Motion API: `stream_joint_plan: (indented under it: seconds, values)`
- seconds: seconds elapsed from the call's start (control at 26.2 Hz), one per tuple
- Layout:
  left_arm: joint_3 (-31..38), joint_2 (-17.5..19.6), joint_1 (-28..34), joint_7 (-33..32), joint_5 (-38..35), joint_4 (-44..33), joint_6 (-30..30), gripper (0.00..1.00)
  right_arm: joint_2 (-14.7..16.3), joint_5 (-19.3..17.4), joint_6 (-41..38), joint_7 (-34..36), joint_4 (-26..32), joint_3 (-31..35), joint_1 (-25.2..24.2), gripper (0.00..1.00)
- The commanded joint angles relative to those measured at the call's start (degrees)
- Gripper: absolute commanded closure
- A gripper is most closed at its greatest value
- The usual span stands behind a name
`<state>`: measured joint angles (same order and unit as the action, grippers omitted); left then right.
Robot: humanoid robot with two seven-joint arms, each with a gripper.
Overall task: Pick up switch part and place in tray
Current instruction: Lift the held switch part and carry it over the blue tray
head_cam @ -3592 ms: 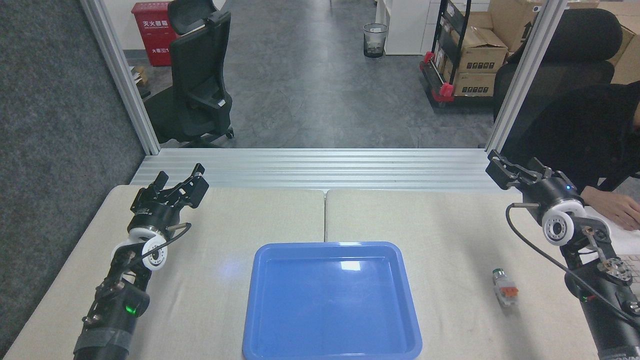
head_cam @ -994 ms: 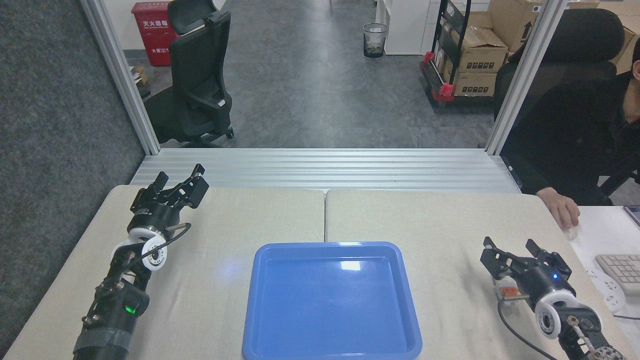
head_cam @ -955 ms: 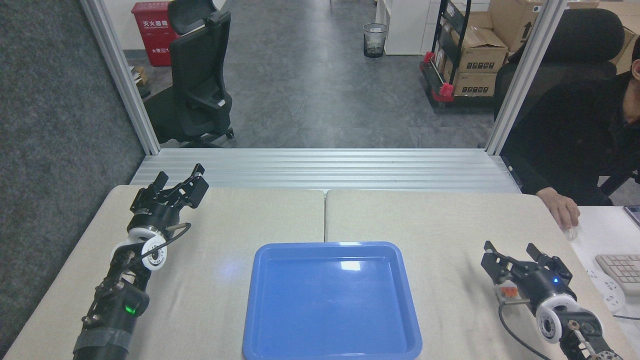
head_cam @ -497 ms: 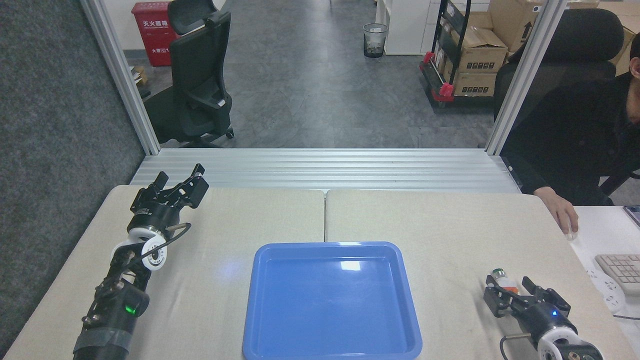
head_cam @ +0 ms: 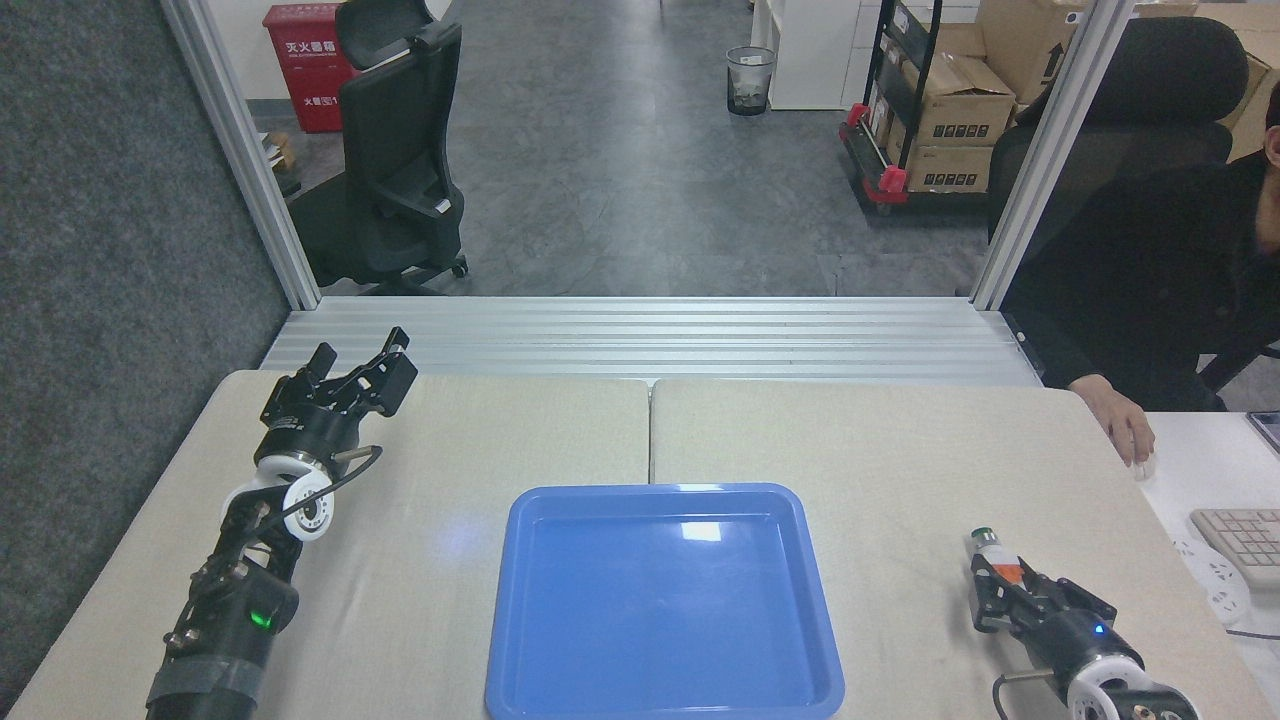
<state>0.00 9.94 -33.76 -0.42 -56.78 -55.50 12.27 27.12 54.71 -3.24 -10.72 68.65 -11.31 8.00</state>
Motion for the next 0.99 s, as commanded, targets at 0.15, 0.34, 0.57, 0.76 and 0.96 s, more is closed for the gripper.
stream_joint_plan:
  seconds: [0.15,0.34,0.57,0.76,0.96]
  values:
    - [-1.3,0.0,0.0,0.1,0.0,0.0,0.0,0.00,-13.1,-1.1,3.5,-11.2,26.9,3.0,8.8,1.00]
    - [-1.3,0.0,0.0,0.1,0.0,0.0,0.0,0.00,-23.8,15.0,7.2,-13.4,30.0,-10.0,7.4,1.00]
    - [-1.3,0.0,0.0,0.1,0.0,0.0,0.0,0.00,-27.1,20.6,15.3,-14.8,30.5,-22.8,2.0,1.00]
    - [-1.3,0.0,0.0,0.1,0.0,0.0,0.0,0.00,-26.7,20.7,22.2,-18.6,22.9,-28.6,1.1,1.00]
    - [-1.3,0.0,0.0,0.1,0.0,0.0,0.0,0.00,-26.5,20.3,21.1,-18.6,17.7,-29.0,1.1,1.00]
